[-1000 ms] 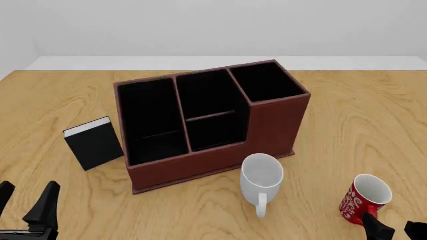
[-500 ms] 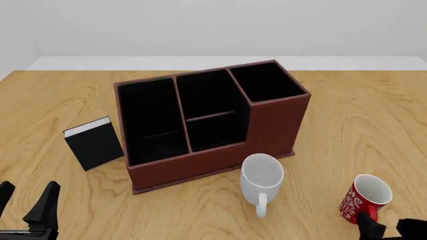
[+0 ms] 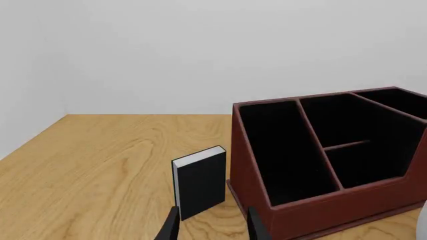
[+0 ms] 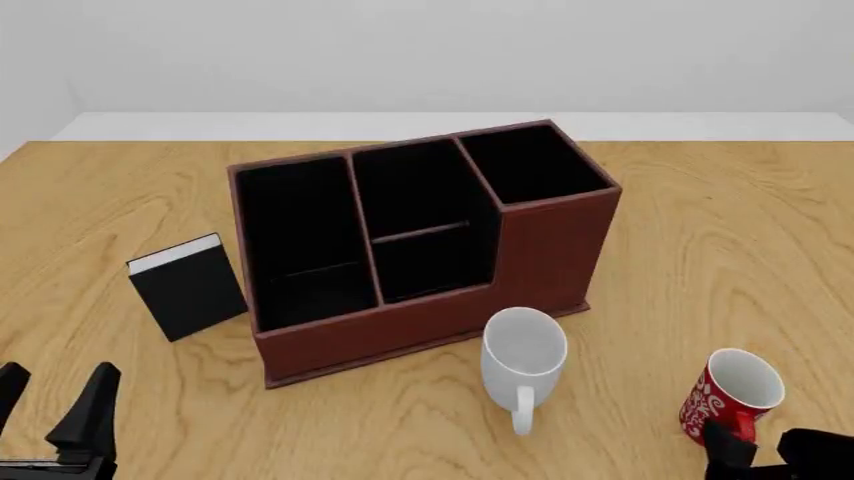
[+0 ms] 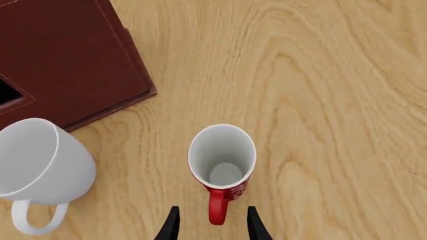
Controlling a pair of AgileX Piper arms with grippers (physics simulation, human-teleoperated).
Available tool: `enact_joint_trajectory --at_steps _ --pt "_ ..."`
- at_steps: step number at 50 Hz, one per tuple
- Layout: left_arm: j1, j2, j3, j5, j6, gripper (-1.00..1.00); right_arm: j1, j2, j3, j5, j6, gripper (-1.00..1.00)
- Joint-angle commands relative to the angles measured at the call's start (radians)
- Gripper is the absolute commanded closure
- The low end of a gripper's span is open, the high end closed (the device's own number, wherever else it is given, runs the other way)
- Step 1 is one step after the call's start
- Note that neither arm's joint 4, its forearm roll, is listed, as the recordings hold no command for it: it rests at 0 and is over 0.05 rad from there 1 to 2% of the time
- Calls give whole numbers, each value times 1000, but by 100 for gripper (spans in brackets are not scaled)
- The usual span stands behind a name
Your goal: Pick up the red mug and place it to the right of the caddy.
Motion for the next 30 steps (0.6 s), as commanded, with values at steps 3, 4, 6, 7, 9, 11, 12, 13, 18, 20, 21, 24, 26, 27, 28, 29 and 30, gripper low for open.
enact_joint_trajectory --at_steps 3,4,6,7,9,11,12,13,18,20,21,24,26,27,28,29,30 --pt "0 0 0 0 0 -100 1 78 17 -85 0 -100" --pt "0 0 0 0 0 -100 1 78 17 -85 0 -100" --pt "0 0 0 0 0 -100 1 96 19 -103 1 -100" --pt "0 0 0 0 0 -100 0 106 19 -111 -1 -100" --pt "0 0 0 0 0 -100 -1 121 20 -127 -1 -100" --pt "0 0 0 0 0 -100 -1 132 20 -136 -2 -100" --pt "0 0 0 0 0 -100 -2 139 20 -141 -3 -100" --pt "0 0 0 0 0 -100 -3 146 20 -147 -4 -100" --pt "0 0 0 0 0 -100 -9 170 20 -165 -6 -100" --pt "0 0 0 0 0 -100 -8 181 20 -176 -4 -100" --pt "0 0 0 0 0 -100 -8 188 20 -182 -4 -100" --pt "0 0 0 0 0 -100 -10 205 20 -196 -5 -100" --pt "0 0 0 0 0 -100 -12 220 20 -205 -6 -100" --pt "0 0 0 0 0 -100 -13 223 20 -206 -5 -100" --pt "0 0 0 0 0 -100 -14 228 20 -209 -7 -100" --pt "0 0 0 0 0 -100 -14 228 20 -209 -7 -100" --pt "0 0 0 0 0 -100 -16 232 20 -210 -5 -100"
